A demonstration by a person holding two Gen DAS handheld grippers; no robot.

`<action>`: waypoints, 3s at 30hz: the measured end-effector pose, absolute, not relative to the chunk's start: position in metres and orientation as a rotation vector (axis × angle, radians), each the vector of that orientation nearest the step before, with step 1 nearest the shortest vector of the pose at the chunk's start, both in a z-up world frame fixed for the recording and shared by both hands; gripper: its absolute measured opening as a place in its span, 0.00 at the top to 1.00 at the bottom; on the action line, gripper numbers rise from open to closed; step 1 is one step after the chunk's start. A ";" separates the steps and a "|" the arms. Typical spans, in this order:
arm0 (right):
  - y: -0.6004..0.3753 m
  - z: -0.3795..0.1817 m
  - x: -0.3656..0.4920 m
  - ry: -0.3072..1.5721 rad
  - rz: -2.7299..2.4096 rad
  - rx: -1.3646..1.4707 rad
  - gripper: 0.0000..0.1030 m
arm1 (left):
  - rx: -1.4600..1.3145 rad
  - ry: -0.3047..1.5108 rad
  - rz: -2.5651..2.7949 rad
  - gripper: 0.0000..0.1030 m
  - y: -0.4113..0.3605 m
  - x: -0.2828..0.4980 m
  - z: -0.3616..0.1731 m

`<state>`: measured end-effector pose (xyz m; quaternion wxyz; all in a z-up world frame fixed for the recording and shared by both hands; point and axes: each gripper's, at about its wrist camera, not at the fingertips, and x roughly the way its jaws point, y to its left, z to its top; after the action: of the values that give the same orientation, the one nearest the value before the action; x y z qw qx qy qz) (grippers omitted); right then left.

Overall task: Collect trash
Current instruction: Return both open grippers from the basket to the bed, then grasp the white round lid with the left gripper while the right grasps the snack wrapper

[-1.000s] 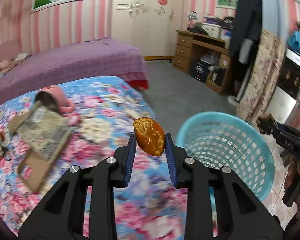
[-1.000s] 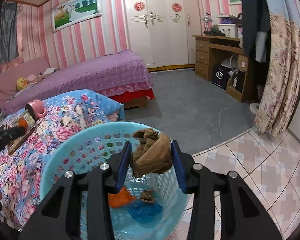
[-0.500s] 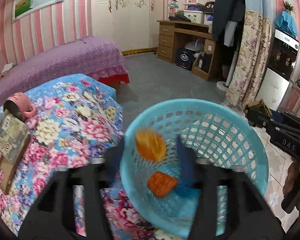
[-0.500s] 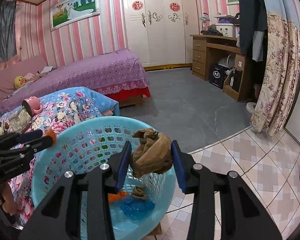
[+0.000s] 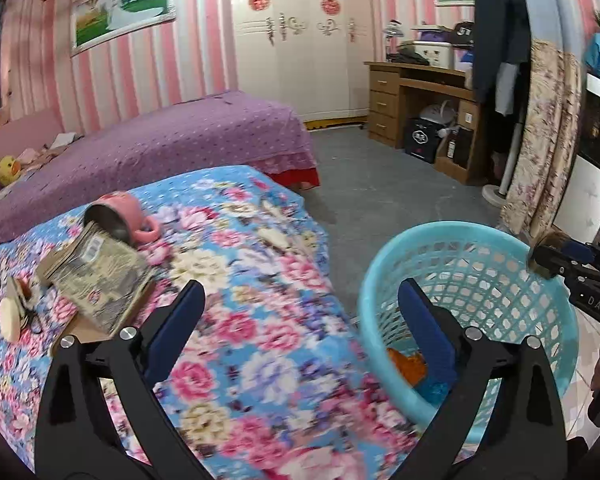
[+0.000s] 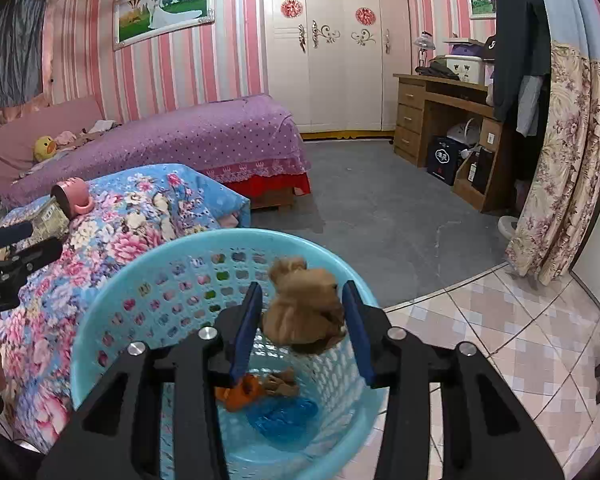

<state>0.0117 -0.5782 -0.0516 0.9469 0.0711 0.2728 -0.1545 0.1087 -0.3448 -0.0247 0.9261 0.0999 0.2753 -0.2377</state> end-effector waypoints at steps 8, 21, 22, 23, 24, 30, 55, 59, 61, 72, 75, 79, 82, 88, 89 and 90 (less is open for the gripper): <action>-0.561 -0.040 0.016 0.505 -0.319 0.149 0.18 | 0.189 0.560 -0.439 0.07 -0.306 0.112 -0.017; -0.507 -0.024 0.041 0.477 -0.288 0.126 0.12 | 0.142 0.526 -0.314 0.05 -0.195 0.124 0.006; -0.500 -0.023 0.044 0.478 -0.285 0.119 0.12 | 0.137 0.526 -0.303 0.05 -0.187 0.126 0.006; -0.496 -0.023 0.046 0.478 -0.281 0.115 0.12 | 0.129 0.526 -0.285 0.05 -0.176 0.129 0.005; -0.488 -0.023 0.051 0.481 -0.274 0.109 0.11 | 0.126 0.525 -0.276 0.05 -0.169 0.130 0.004; -0.452 -0.026 0.073 0.505 -0.234 0.079 0.11 | 0.073 0.552 -0.194 0.05 -0.108 0.150 -0.007; -0.329 -0.033 0.156 0.555 -0.069 0.016 0.11 | -0.059 0.659 0.048 0.05 0.056 0.210 -0.041; -0.315 -0.033 0.174 0.565 -0.052 0.007 0.11 | -0.101 0.688 0.017 0.05 0.057 0.220 -0.046; -0.311 -0.035 0.182 0.574 -0.046 0.011 0.11 | -0.092 0.696 -0.005 0.05 0.049 0.225 -0.048; -0.306 -0.053 0.196 0.636 -0.064 0.030 0.12 | -0.138 0.759 -0.038 0.07 0.014 0.260 -0.065; -0.310 -0.054 0.198 0.642 -0.070 0.046 0.12 | -0.165 0.784 -0.079 0.27 0.011 0.266 -0.069; -0.310 -0.056 0.200 0.649 -0.063 0.051 0.12 | -0.174 0.800 -0.111 0.41 0.010 0.267 -0.072; -0.306 -0.056 0.200 0.648 -0.056 0.037 0.12 | -0.174 0.781 -0.111 0.41 0.010 0.262 -0.068; -0.294 -0.056 0.201 0.650 -0.039 0.028 0.12 | -0.147 0.720 -0.088 0.41 0.017 0.243 -0.050; -0.291 -0.056 0.202 0.652 -0.035 0.025 0.12 | -0.131 0.705 -0.074 0.41 0.018 0.239 -0.046; -0.287 -0.057 0.203 0.653 -0.029 0.023 0.12 | -0.115 0.687 -0.055 0.41 0.019 0.235 -0.042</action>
<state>0.2027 -0.2868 -0.0567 0.9470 0.0112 0.3207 -0.0144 0.2348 0.0194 -0.0419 0.9396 -0.0562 0.3367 -0.0269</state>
